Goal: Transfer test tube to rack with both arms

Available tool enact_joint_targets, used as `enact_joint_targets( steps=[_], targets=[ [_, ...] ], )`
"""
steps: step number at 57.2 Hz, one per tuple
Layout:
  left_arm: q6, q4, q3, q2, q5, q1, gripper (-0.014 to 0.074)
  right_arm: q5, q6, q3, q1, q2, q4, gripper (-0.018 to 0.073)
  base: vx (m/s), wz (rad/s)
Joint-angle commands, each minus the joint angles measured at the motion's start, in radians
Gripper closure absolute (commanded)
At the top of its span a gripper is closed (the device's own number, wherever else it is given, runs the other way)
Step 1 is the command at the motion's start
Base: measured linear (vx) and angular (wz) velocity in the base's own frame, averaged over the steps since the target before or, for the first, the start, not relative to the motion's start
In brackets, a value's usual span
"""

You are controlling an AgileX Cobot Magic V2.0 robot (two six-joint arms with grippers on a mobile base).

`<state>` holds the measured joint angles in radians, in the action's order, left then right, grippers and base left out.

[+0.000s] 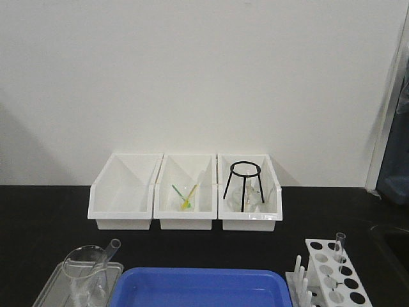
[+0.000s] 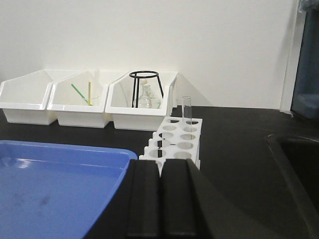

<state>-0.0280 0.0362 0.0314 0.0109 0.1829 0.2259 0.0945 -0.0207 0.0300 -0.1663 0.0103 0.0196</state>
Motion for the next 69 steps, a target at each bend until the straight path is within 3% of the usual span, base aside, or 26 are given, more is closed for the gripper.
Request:
enact_joint_targets(
  steps=[1,52,57,61,65,69],
  targets=[
    [-0.002,-0.009,-0.030,0.013,-0.081,0.000,0.0601,-0.078,0.007,0.019,0.003,0.008,0.005,0.0570,0.20,-0.02],
    [-0.002,-0.009,-0.030,0.013,-0.083,0.000,0.0601,-0.088,0.007,0.019,0.003,0.008,0.005,0.0570,0.03,-0.02],
    [-0.002,-0.008,-0.037,0.013,-0.136,0.000,0.0601,-0.144,0.007,0.017,0.003,0.008,0.006,0.0570,0.00,0.00],
    [-0.004,-0.009,-0.039,0.013,-0.243,0.000,0.0601,-0.231,0.005,0.012,0.003,0.008,0.005,0.0570,0.00,0.00],
    [-0.055,-0.036,-0.056,0.013,-0.368,0.000,0.0601,-0.299,0.005,-0.015,0.003,0.008,0.007,0.0570,0.00,0.00],
    [-0.109,-0.065,-0.126,0.013,-0.393,0.000,0.0601,-0.288,0.009,-0.090,0.003,0.008,0.022,0.0570,0.00,0.00]
  ],
)
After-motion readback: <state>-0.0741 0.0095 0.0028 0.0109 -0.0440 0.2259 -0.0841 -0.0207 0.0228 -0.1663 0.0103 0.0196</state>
